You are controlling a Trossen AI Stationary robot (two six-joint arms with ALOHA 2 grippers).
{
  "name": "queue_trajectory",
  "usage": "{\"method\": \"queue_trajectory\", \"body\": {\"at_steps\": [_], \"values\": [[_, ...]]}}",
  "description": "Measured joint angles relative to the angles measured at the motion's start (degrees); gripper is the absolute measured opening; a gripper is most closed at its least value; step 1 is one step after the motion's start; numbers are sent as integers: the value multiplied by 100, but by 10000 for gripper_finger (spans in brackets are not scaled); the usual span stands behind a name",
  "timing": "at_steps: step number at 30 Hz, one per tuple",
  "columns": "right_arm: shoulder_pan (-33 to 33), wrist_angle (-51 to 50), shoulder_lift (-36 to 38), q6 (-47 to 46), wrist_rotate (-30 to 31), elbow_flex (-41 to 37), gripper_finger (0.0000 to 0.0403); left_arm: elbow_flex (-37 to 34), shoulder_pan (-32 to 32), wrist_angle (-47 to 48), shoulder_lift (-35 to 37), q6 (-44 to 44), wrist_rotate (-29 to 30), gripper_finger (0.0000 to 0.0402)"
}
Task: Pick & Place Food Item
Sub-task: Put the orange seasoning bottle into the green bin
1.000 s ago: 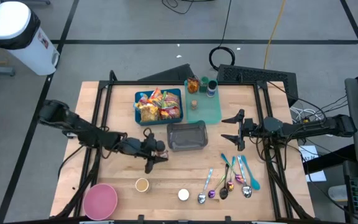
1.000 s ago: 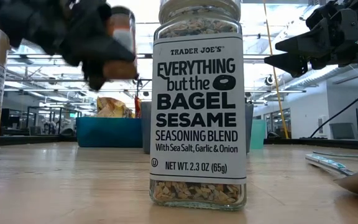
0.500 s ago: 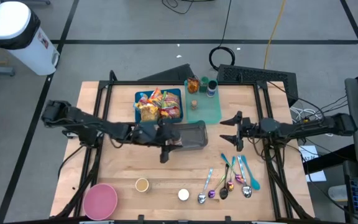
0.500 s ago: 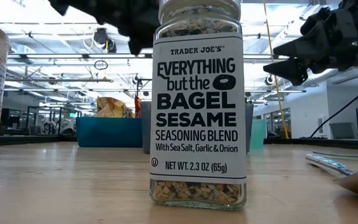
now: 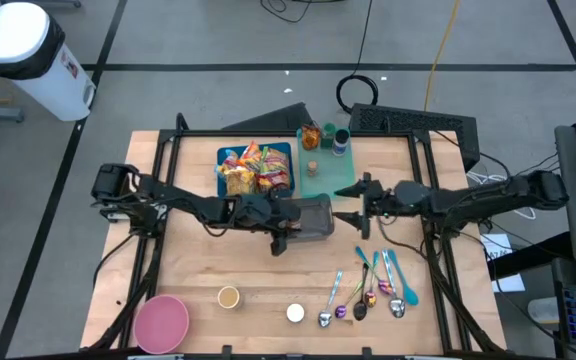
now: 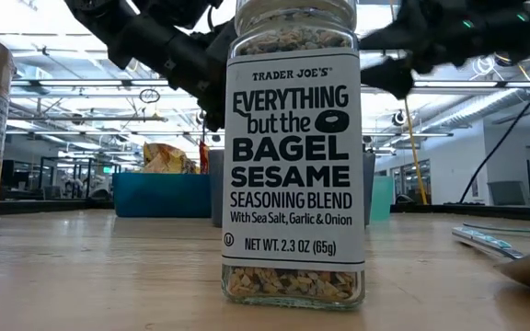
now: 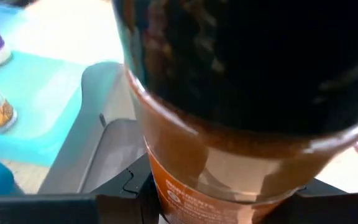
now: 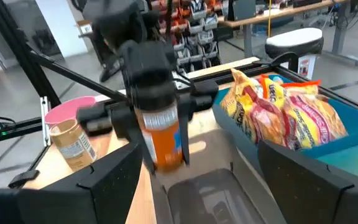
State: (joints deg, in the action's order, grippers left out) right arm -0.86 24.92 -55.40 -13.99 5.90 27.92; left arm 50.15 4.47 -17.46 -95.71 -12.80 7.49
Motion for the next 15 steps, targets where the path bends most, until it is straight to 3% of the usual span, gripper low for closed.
{"method": "queue_trajectory", "body": {"at_steps": [7, 15], "values": [[0, -1470, -1247, 234, -16, 1763, 308, 0, 0, 22, 3, 67, 4, 178], [0, -1527, -2410, 609, -611, 2662, 308, 0, 15, 59, 5, 109, 7, 178]]}}
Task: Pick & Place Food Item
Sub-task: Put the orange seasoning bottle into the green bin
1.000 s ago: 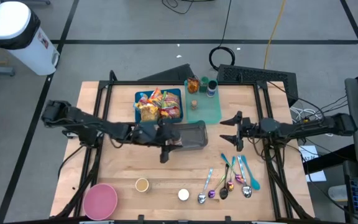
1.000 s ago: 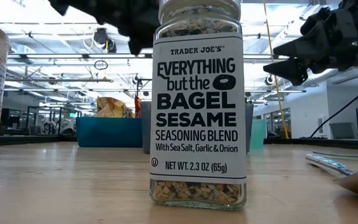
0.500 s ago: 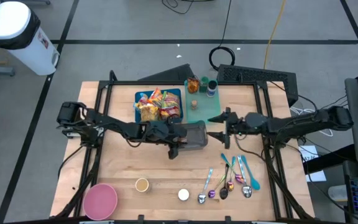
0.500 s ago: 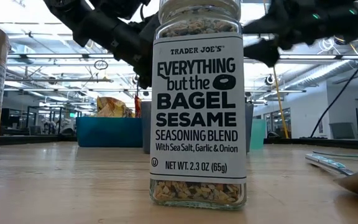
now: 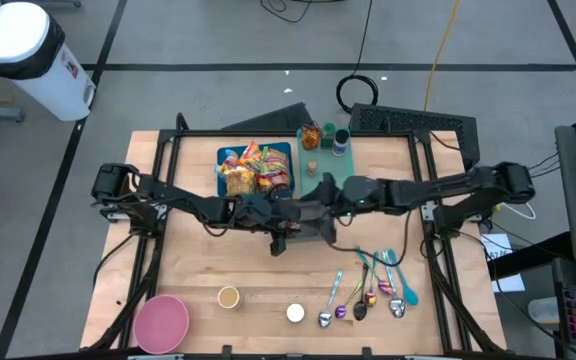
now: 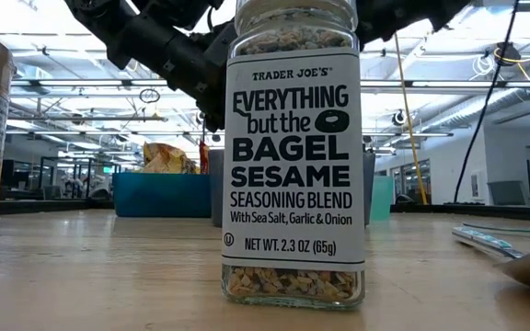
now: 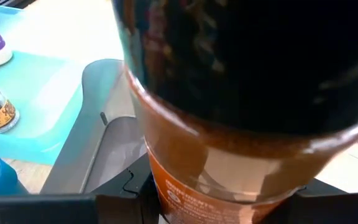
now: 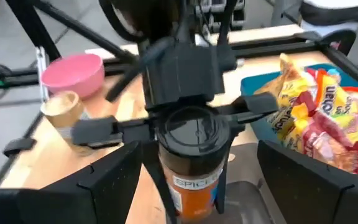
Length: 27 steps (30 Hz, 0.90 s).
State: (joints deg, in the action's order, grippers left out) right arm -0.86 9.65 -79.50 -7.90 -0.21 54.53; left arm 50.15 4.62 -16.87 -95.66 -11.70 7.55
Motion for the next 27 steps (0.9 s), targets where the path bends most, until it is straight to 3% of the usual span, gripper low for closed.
{"method": "queue_trajectory", "body": {"at_steps": [7, 13, 23, 27], "values": [[2, 499, -576, 6, -4, 147, 308, 0, -2, 19, 0, 0, 7, 178], [2, 693, -647, -112, 0, 147, 301, 0, -2, 31, 0, 0, 9, 178], [0, 609, -647, -193, -9, 150, 193, 0, -7, 48, 0, -2, 22, 178], [0, 533, -643, -193, -14, 156, 193, 0, -7, 48, 0, -1, 32, 190]]}}
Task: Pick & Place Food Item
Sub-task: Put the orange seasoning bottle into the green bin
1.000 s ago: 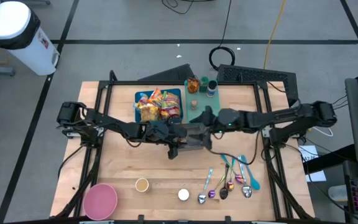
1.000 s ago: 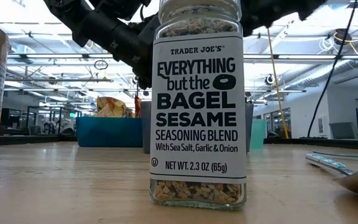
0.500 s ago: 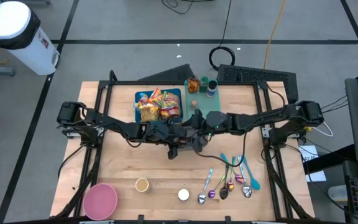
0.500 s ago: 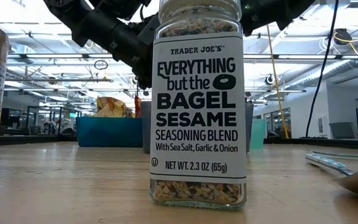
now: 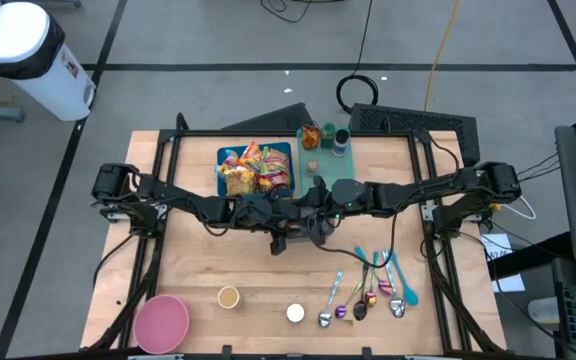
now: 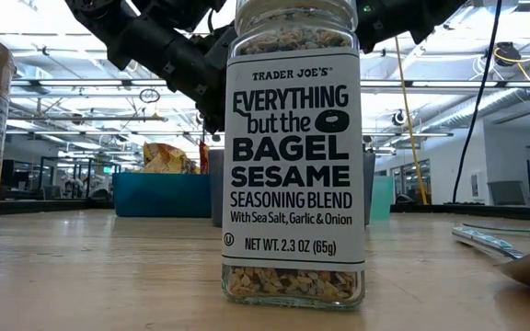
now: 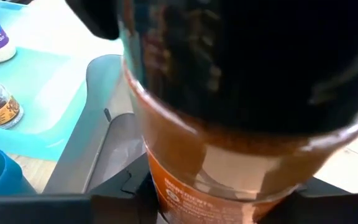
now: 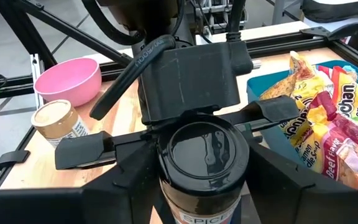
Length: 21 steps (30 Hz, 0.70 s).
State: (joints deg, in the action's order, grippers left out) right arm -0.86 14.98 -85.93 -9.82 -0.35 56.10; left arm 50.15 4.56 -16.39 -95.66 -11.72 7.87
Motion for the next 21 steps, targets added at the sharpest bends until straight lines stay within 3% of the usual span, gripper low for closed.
{"method": "queue_trajectory", "body": {"at_steps": [7, 11, 16, 21], "values": [[2, -364, 87, 2, -283, -13, 193, -2, -21, 0, 220, -239, -344, 308], [45, -769, 471, 19, -208, -11, 193, -2, -105, 168, 694, -209, -599, 352], [88, -1246, 1085, 357, 594, -11, 193, 0, -199, 187, 1242, -202, -631, 381], [293, -1369, 1520, 1026, 2040, -139, 193, 4, -229, 127, 1436, -200, -629, 389]]}}
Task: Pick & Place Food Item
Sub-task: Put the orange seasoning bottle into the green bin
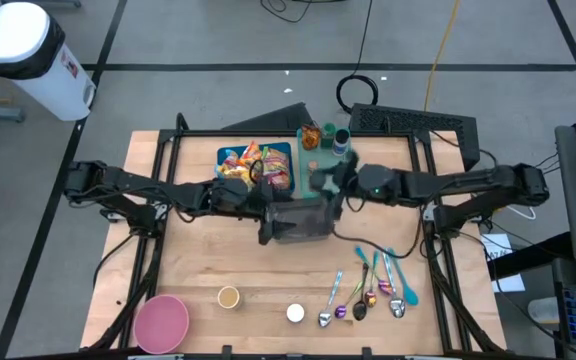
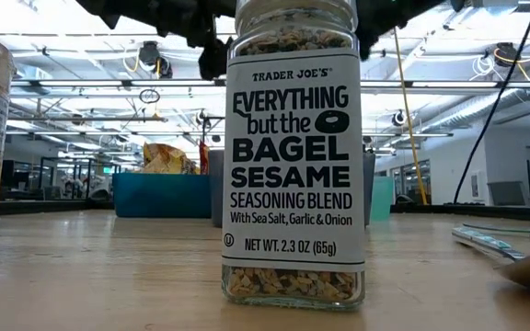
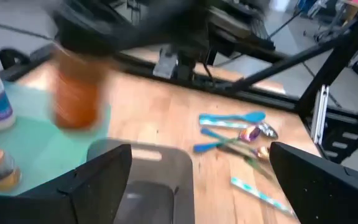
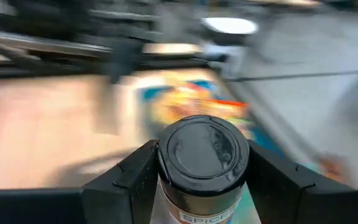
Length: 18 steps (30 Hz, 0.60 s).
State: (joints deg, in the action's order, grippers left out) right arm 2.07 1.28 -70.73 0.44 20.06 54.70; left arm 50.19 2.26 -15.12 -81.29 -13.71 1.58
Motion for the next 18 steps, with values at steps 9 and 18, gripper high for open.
{"method": "queue_trajectory", "body": {"at_steps": [9, 18], "values": [[1221, 772, -265, 8, -328, -915, 193, -8, 0, -132, -7, 4, -4, 390], [2105, 2394, -1285, -255, -1579, -1502, 193, -6, 0, -134, -5, 142, -2, 390]]}}
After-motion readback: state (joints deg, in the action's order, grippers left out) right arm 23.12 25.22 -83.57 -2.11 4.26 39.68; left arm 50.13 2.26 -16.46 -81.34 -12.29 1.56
